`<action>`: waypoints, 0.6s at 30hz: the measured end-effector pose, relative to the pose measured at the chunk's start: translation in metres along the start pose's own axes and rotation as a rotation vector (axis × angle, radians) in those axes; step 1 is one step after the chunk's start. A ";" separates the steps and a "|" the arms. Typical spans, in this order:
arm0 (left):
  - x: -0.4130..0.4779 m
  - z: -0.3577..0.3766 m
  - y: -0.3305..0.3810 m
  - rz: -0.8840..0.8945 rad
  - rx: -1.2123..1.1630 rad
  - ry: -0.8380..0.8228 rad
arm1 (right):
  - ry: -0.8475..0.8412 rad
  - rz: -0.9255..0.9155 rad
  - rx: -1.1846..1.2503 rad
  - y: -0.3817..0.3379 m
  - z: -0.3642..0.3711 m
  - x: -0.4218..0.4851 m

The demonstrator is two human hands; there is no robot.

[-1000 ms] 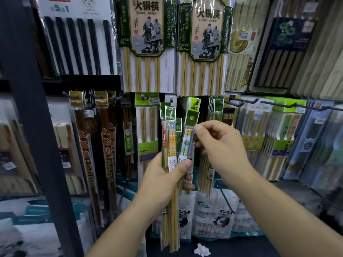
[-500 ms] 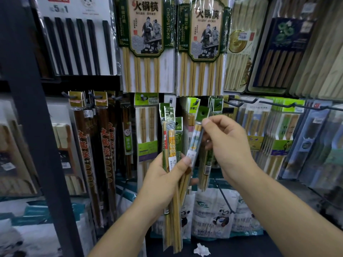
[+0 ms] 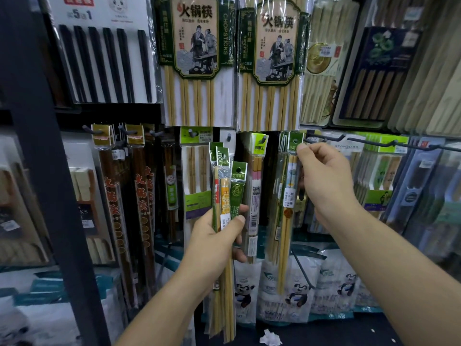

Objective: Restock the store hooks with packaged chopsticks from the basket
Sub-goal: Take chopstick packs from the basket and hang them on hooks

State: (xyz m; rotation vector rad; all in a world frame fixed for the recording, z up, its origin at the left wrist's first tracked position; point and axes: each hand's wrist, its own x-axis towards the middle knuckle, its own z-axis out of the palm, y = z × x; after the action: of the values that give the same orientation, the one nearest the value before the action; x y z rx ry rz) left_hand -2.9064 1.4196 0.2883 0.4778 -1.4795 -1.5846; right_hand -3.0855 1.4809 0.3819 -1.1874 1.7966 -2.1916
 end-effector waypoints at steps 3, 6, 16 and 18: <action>0.000 0.000 0.000 0.006 -0.019 -0.030 | 0.018 -0.005 -0.017 0.001 0.001 0.003; 0.000 0.000 0.000 0.008 -0.040 -0.049 | 0.025 -0.015 -0.033 0.002 0.002 0.004; -0.001 -0.001 0.000 0.049 -0.025 -0.050 | 0.058 -0.015 -0.094 0.006 0.003 0.008; -0.001 -0.001 0.000 0.052 -0.032 -0.037 | 0.071 -0.005 -0.101 0.008 0.003 0.008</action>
State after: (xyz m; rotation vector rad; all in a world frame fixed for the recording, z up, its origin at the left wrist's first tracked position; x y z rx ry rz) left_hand -2.9049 1.4197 0.2875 0.3910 -1.4808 -1.5811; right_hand -3.0920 1.4718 0.3789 -1.1478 1.9556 -2.1961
